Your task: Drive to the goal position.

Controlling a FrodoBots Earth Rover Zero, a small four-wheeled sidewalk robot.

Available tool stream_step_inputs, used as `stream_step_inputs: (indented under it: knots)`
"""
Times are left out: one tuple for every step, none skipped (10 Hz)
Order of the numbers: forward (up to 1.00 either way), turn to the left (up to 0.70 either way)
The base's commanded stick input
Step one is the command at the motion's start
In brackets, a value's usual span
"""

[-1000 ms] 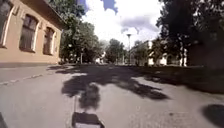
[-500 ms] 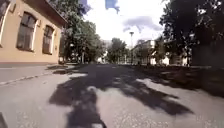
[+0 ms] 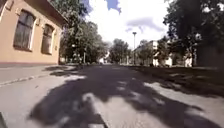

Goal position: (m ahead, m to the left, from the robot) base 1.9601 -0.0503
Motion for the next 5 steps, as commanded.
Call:
stream_step_inputs:
  knots:
    - [1.0,0.0]
    - [1.0,0.0]
    - [1.0,0.0]
    - [1.0,0.0]
    - [1.0,0.19]
